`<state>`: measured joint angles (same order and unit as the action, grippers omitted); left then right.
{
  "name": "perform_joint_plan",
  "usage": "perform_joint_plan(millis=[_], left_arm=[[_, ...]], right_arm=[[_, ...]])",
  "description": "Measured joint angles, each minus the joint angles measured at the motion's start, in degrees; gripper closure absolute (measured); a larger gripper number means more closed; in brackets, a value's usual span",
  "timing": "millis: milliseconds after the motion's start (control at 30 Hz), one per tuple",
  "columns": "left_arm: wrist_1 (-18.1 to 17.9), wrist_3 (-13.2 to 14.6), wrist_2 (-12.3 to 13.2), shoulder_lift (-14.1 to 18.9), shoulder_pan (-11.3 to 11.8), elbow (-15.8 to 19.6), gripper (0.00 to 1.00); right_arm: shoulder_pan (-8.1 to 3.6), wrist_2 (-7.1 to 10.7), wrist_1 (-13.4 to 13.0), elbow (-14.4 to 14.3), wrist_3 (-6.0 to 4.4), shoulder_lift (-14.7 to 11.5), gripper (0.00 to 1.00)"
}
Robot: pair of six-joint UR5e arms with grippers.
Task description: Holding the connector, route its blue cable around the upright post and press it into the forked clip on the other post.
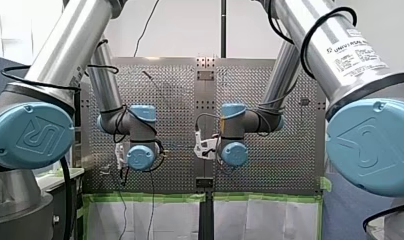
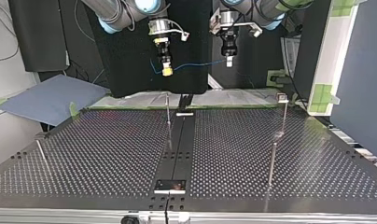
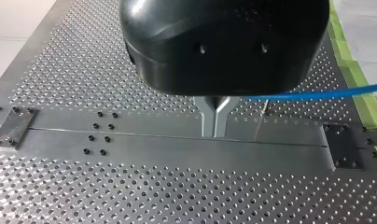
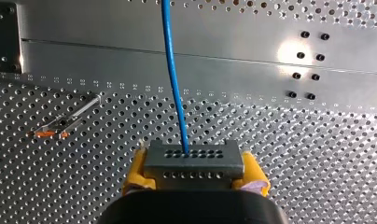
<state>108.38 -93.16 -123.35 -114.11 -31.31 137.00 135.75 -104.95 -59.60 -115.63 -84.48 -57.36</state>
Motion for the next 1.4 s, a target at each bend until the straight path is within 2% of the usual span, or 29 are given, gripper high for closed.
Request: perform_joint_plan(millis=[1400], left_arm=[[0.0,0.0,0.0,0.0,0.0,0.0,1.00]], right_arm=[[0.00,0.00,0.0,0.0,0.00,0.0,1.00]])
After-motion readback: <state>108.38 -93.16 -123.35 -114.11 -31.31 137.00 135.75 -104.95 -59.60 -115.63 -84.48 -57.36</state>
